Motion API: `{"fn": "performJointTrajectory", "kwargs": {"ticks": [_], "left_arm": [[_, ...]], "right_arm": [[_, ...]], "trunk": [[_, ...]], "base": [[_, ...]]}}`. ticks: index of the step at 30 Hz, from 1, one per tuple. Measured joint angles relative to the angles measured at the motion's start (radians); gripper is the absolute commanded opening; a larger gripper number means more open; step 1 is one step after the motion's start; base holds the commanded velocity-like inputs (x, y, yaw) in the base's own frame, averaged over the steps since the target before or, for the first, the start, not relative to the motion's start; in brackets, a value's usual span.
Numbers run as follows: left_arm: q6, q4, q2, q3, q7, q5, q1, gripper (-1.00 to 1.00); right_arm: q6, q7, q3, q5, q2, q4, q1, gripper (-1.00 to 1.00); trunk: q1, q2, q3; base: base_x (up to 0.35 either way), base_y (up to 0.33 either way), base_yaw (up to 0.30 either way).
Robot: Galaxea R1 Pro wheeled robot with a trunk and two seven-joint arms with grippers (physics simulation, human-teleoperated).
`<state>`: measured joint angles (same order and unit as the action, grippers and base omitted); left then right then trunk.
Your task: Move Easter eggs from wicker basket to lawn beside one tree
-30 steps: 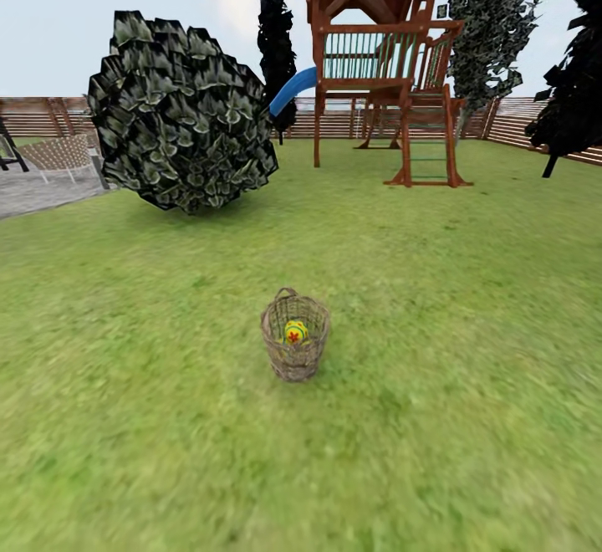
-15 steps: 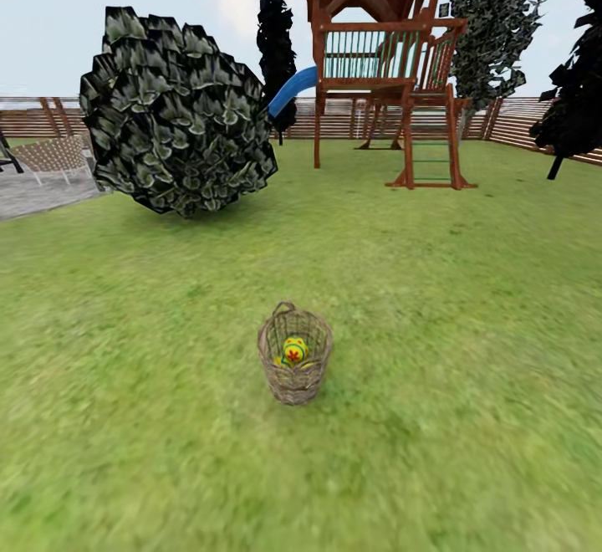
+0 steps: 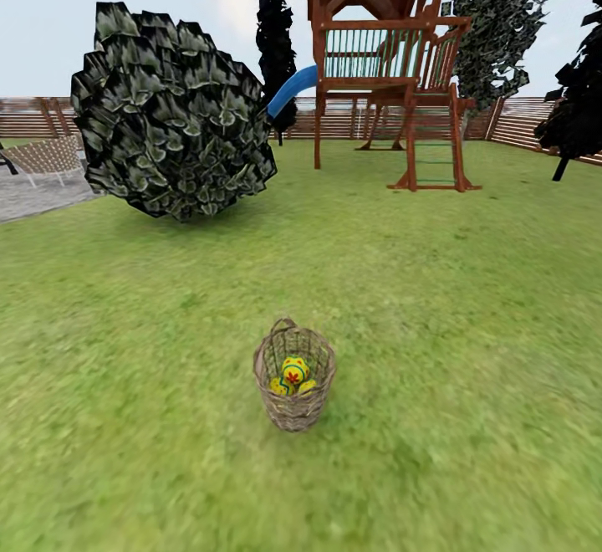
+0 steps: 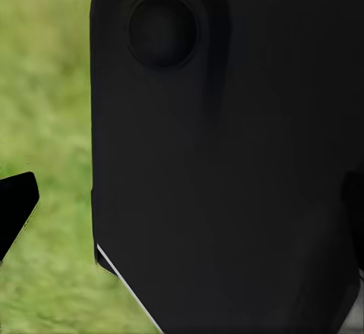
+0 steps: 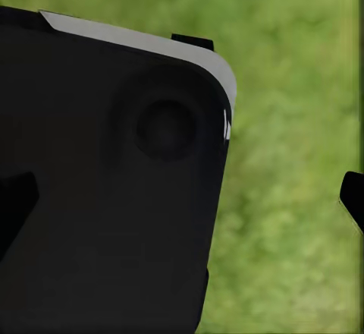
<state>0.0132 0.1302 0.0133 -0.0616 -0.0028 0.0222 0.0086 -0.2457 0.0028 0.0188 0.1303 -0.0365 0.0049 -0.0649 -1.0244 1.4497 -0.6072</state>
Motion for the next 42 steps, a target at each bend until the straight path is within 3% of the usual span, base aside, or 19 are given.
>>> {"fn": "performJointTrajectory", "kwargs": {"ticks": [32,35,38,42], "left_arm": [[0.001,0.0,0.0,0.0,0.001,0.0,0.0,1.0],[0.002,0.008,0.004,0.004,-0.003,-0.003,0.0,1.0],[-0.009,0.038,-0.008,0.004,0.001,-0.003,-0.021,1.0],[-0.057,0.075,-0.028,0.003,0.002,-0.003,-0.109,1.0]], "right_arm": [[0.002,0.0,0.002,0.013,-0.001,-0.002,0.0,1.0],[0.024,-0.002,0.003,0.016,-0.004,-0.096,-0.009,1.0],[0.131,-0.015,0.002,0.012,-0.004,-0.238,-0.043,1.0],[0.377,-0.033,0.002,0.012,-0.005,-0.436,-0.103,1.0]], "trunk": [[0.0,0.0,0.0],[-0.001,0.0,0.0],[-0.001,0.0,0.0],[-0.001,0.0,0.001]], "base": [[0.335,0.0,0.0],[0.016,0.0,0.0],[0.003,0.0,0.0],[0.0,0.0,0.0]]}}
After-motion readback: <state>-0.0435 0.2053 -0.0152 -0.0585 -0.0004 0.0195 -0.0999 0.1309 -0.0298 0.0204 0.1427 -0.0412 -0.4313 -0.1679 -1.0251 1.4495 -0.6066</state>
